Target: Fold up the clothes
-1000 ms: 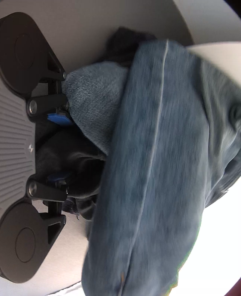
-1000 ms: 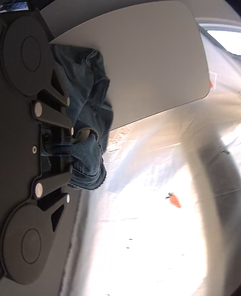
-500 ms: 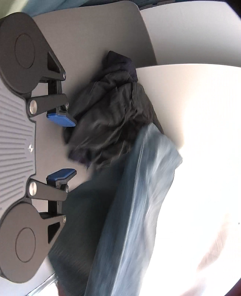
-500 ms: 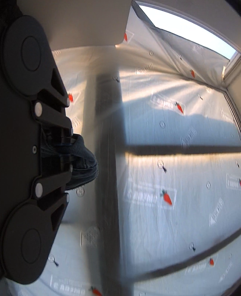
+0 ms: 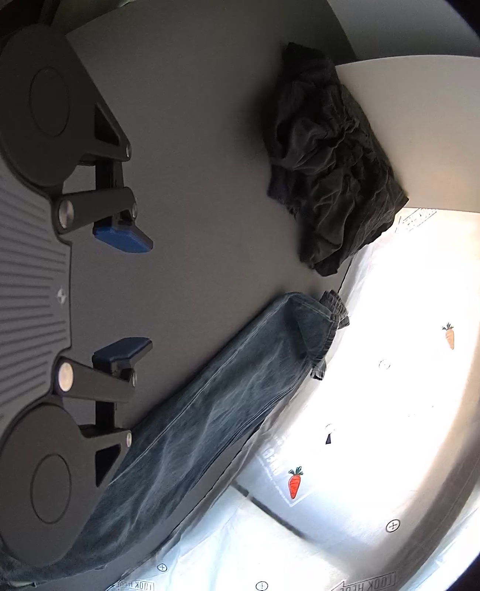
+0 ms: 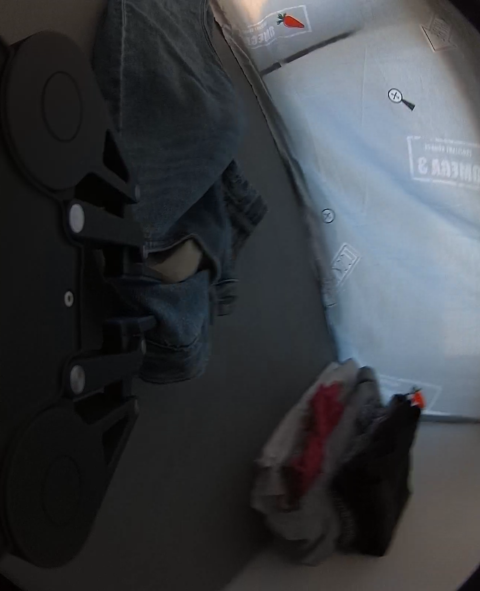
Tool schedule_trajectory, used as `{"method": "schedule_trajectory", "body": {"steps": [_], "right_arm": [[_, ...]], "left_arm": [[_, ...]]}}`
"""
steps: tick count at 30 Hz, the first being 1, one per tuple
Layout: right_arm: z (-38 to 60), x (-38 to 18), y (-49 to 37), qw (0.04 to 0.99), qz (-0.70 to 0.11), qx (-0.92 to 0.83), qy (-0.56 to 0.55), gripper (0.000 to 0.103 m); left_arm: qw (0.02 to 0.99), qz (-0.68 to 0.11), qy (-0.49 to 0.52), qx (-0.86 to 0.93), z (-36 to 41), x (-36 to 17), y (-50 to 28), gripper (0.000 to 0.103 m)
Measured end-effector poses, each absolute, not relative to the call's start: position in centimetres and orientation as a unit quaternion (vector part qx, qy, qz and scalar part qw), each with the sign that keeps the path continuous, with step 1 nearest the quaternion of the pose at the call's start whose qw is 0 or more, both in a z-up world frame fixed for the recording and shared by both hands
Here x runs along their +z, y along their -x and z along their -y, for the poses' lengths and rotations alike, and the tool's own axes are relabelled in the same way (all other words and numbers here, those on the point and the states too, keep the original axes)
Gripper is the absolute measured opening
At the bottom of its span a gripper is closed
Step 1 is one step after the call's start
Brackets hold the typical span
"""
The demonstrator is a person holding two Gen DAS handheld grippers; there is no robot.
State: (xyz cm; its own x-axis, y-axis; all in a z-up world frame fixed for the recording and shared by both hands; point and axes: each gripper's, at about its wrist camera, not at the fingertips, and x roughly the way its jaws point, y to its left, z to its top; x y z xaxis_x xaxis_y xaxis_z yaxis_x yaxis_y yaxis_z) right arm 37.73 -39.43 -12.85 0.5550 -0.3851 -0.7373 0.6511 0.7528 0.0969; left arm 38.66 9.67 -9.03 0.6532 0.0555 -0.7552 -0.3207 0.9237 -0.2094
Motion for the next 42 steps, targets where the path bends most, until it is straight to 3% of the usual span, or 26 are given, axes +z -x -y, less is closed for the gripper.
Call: {"method": "schedule_trajectory", "body": {"steps": [5, 7, 11, 14, 19, 22, 26, 27, 30, 42], "right_arm": [[39.3, -15.4, -37.6, 0.848, -0.375, -0.265, -0.264, 0.036], [39.9, -15.4, -39.0, 0.845, -0.365, -0.257, -0.293, 0.049], [40.1, -15.6, -41.8, 0.835, -0.371, -0.269, -0.306, 0.057], [40.0, -16.2, -42.3, 0.826, -0.369, -0.267, -0.332, 0.070], [40.3, -17.9, -41.6, 0.804, -0.379, -0.294, -0.352, 0.070], [40.4, -18.3, -41.6, 0.792, -0.378, -0.312, -0.363, 0.080], [40.6, -19.3, -42.5, 0.772, -0.377, -0.344, -0.379, 0.083], [40.6, -19.6, -42.6, 0.766, -0.369, -0.354, -0.390, 0.087], [39.9, -19.6, -43.7, 0.757, -0.361, -0.390, -0.380, 0.091], [39.6, -19.9, -46.7, 0.740, -0.386, -0.444, -0.325, 0.098]], "left_arm": [[0.891, -0.413, 0.164, 0.089, -7.6, -9.4, -41.2, 0.053], [0.893, -0.413, 0.160, 0.081, -6.8, -9.3, -42.6, 0.053], [0.896, -0.413, 0.151, 0.066, -5.2, -9.1, -45.5, 0.053], [0.895, -0.425, 0.125, 0.053, -4.5, -9.6, -46.9, 0.053], [0.877, -0.458, 0.130, 0.057, -5.3, -11.7, -49.1, 0.053], [0.875, -0.467, 0.112, 0.055, -6.1, -12.4, -50.8, 0.053], [0.876, -0.471, 0.091, 0.054, -7.8, -13.6, -54.4, 0.053], [0.877, -0.471, 0.084, 0.054, -8.3, -13.9, -55.6, 0.053], [0.880, -0.470, 0.048, 0.053, -9.8, -15.1, -59.5, 0.064], [0.885, -0.463, 0.007, 0.046, -12.0, -21.3, -73.4, 0.070]]}}
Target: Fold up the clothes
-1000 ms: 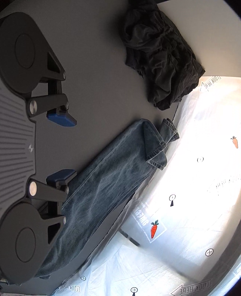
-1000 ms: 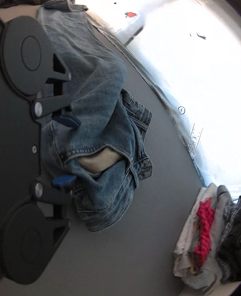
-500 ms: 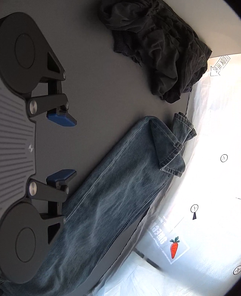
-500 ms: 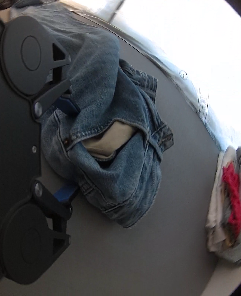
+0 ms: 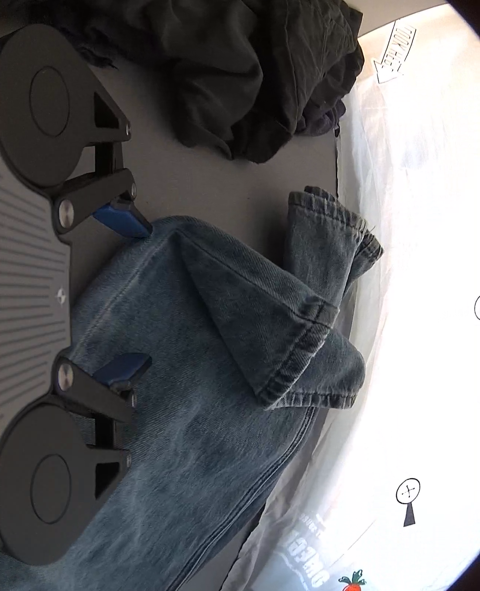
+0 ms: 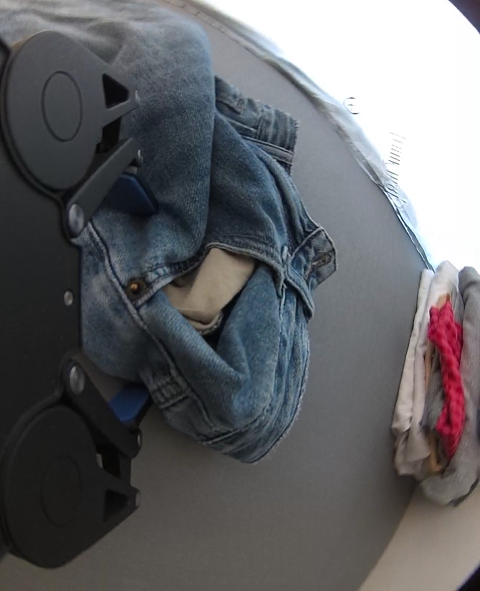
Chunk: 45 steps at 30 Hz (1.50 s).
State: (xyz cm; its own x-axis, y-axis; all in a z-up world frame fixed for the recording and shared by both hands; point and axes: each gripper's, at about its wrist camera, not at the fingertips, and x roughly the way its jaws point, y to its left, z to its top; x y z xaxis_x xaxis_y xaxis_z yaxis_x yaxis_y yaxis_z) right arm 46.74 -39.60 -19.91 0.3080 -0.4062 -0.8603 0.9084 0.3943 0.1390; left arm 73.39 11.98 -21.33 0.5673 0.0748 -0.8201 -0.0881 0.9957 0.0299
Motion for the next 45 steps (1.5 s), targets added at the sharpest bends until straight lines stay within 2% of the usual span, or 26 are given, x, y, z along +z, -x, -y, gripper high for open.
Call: {"method": "schedule_trajectory", "body": {"steps": [3, 5, 6, 7, 8, 10, 13, 18, 22, 26, 31, 36, 39, 41, 43, 45], "right_arm": [[40.3, -20.2, -48.0, 0.748, -0.389, -0.434, -0.319, 0.095], [40.8, -20.0, -48.0, 0.756, -0.380, -0.423, -0.324, 0.090], [40.9, -19.9, -48.0, 0.762, -0.376, -0.416, -0.323, 0.080], [40.8, -19.6, -48.0, 0.770, -0.374, -0.409, -0.317, 0.071], [40.7, -19.3, -48.1, 0.777, -0.372, -0.402, -0.310, 0.060], [40.5, -18.4, -48.0, 0.792, -0.366, -0.386, -0.300, 0.027], [40.4, -16.8, -47.0, 0.807, -0.342, -0.372, -0.306, 0.023], [41.3, -12.6, -42.5, 0.834, -0.255, -0.340, -0.352, 0.019], [40.3, -8.0, -39.3, 0.875, -0.195, -0.323, -0.303, 0.018], [41.3, -5.2, -36.0, 0.894, -0.160, -0.313, -0.277, 0.017], [44.0, -5.0, -31.5, 0.884, -0.147, -0.332, -0.295, 0.017], [46.3, -7.7, -28.6, 0.849, -0.184, -0.365, -0.335, 0.018], [46.4, -10.2, -28.4, 0.824, -0.248, -0.387, -0.330, 0.023], [45.4, -11.5, -27.9, 0.819, -0.269, -0.388, -0.327, 0.031], [44.3, -12.7, -27.3, 0.814, -0.279, -0.386, -0.333, 0.053], [43.3, -13.6, -26.8, 0.807, -0.288, -0.386, -0.341, 0.056]], "left_arm": [[0.890, -0.451, 0.030, 0.058, -11.4, -21.6, -74.1, 0.066], [0.894, -0.440, 0.048, 0.073, -11.1, -21.4, -73.8, 0.040], [0.892, -0.439, 0.056, 0.088, -11.2, -21.3, -73.6, 0.030], [0.891, -0.438, 0.065, 0.102, -11.2, -21.1, -73.4, 0.009], [0.890, -0.437, 0.077, 0.110, -11.4, -20.9, -73.1, 0.004], [0.890, -0.430, 0.111, 0.105, -12.1, -19.8, -72.0, 0.003], [0.901, -0.405, 0.119, 0.101, -12.2, -16.9, -69.6, 0.002], [0.916, -0.362, 0.144, 0.091, -12.1, -11.4, -63.9, 0.002], [0.920, -0.333, 0.184, 0.090, -12.2, -8.0, -58.4, 0.002], [0.927, -0.315, 0.179, 0.099, -12.5, -5.9, -52.6, 0.002], [0.914, -0.331, 0.203, 0.116, -14.8, -6.3, -44.9, 0.003], [0.885, -0.399, 0.199, 0.134, -15.0, -10.0, -37.7, 0.003], [0.868, -0.439, 0.181, 0.143, -15.0, -12.2, -35.6, 0.005], [0.857, -0.464, 0.168, 0.147, -15.1, -13.6, -34.5, 0.008], [0.865, -0.459, 0.148, 0.141, -15.3, -13.4, -33.8, 0.009], [0.879, -0.445, 0.129, 0.114, -15.4, -12.5, -33.9, 0.019]]}}
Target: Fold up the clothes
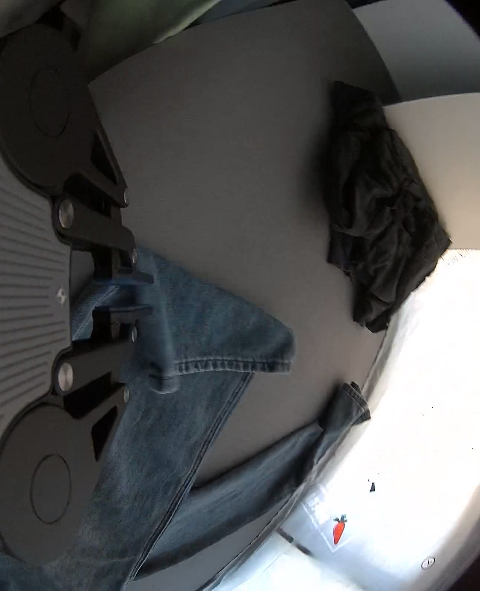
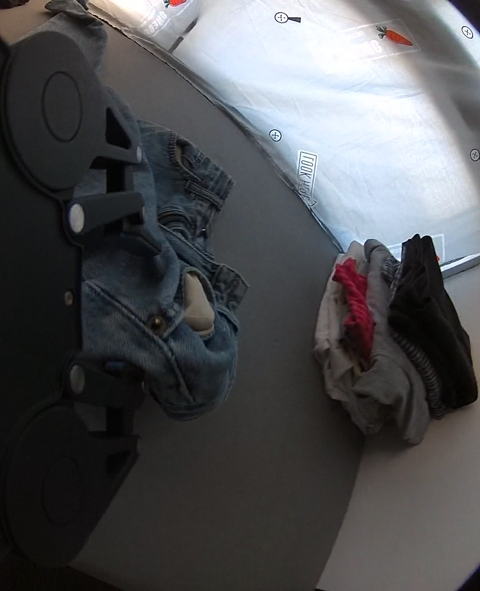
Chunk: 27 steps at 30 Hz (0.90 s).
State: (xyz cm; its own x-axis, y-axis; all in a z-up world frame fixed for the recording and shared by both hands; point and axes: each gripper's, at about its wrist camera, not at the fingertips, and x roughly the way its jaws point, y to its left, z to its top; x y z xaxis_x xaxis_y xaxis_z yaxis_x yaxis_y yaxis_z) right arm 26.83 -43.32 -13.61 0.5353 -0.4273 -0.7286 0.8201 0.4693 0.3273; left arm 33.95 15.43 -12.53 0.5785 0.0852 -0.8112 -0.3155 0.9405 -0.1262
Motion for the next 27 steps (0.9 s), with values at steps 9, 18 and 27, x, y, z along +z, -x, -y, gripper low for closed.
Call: {"method": "schedule_trajectory", "body": {"steps": [9, 18, 27], "right_arm": [[37.9, -14.5, -26.4, 0.804, -0.319, -0.385, -0.322, 0.066], [33.2, -13.6, -25.8, 0.814, -0.342, -0.374, -0.284, 0.072], [31.0, -14.1, -26.7, 0.814, -0.355, -0.363, -0.284, 0.072]], "left_arm": [[0.883, -0.467, -0.035, -0.043, -12.0, -14.3, -36.0, 0.050], [0.863, -0.490, -0.106, -0.055, -10.8, -18.2, -37.9, 0.054], [0.888, -0.451, -0.033, 0.086, -17.4, -16.5, -38.9, 0.006]]}}
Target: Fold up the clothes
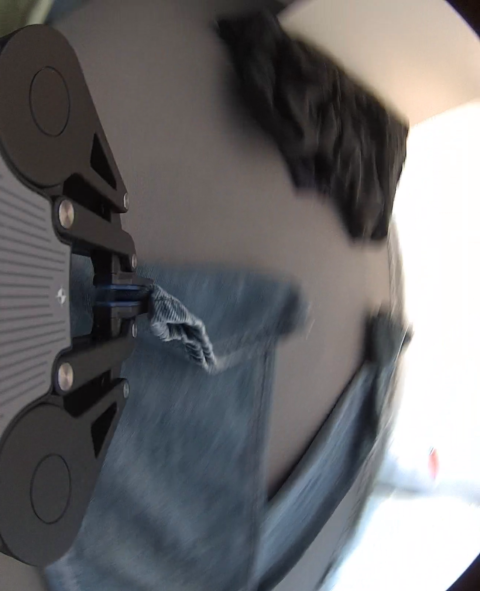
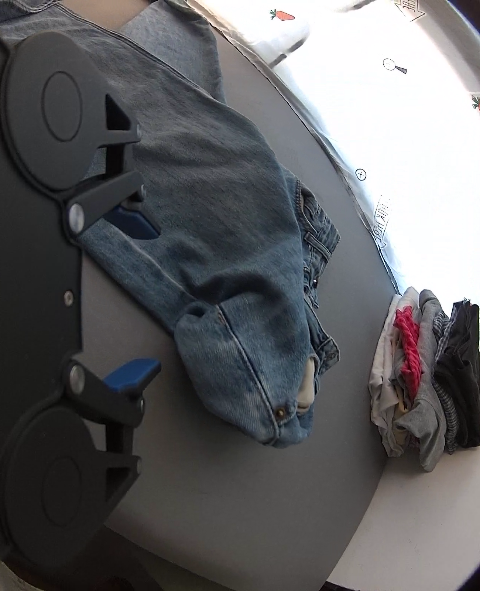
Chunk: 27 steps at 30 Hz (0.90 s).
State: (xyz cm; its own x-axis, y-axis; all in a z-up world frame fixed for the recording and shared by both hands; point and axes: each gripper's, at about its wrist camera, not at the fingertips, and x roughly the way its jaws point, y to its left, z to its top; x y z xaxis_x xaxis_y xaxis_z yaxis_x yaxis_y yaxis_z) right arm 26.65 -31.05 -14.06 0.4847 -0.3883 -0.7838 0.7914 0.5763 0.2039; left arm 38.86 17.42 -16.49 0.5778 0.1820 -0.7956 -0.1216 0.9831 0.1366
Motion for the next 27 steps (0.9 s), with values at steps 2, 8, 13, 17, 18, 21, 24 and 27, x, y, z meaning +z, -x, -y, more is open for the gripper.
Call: {"method": "schedule_trajectory", "body": {"steps": [2, 8, 13, 17, 18, 21, 24, 27], "right_arm": [[31.0, -14.0, -26.8, 0.817, -0.350, -0.359, -0.284, 0.072], [32.4, -14.2, -26.5, 0.811, -0.346, -0.359, -0.306, 0.072], [34.4, -13.1, -25.2, 0.818, -0.317, -0.370, -0.305, 0.073], [36.2, -11.5, -24.2, 0.834, -0.285, -0.368, -0.297, 0.074], [36.7, -11.1, -24.0, 0.838, -0.278, -0.366, -0.293, 0.074], [37.9, -10.2, -24.3, 0.855, -0.272, -0.358, -0.259, 0.075], [39.2, -9.8, -25.0, 0.869, -0.270, -0.342, -0.234, 0.076], [40.7, -9.7, -26.0, 0.879, -0.270, -0.323, -0.222, 0.079]], "left_arm": [[0.883, -0.449, -0.004, 0.136, -20.4, -16.2, -39.1, 0.005], [0.843, -0.475, 0.086, 0.238, -26.3, -16.9, -38.2, 0.027], [0.840, -0.467, 0.103, 0.256, -25.0, -16.1, -36.1, 0.031], [0.859, -0.439, 0.117, 0.234, -23.3, -14.2, -34.9, 0.050], [0.865, -0.431, 0.118, 0.227, -22.8, -13.8, -34.6, 0.052], [0.882, -0.412, 0.119, 0.198, -20.6, -12.7, -33.9, 0.064], [0.892, -0.406, 0.110, 0.164, -17.4, -12.2, -33.5, 0.074], [0.897, -0.413, 0.093, 0.125, -13.8, -12.4, -33.3, 0.082]]}}
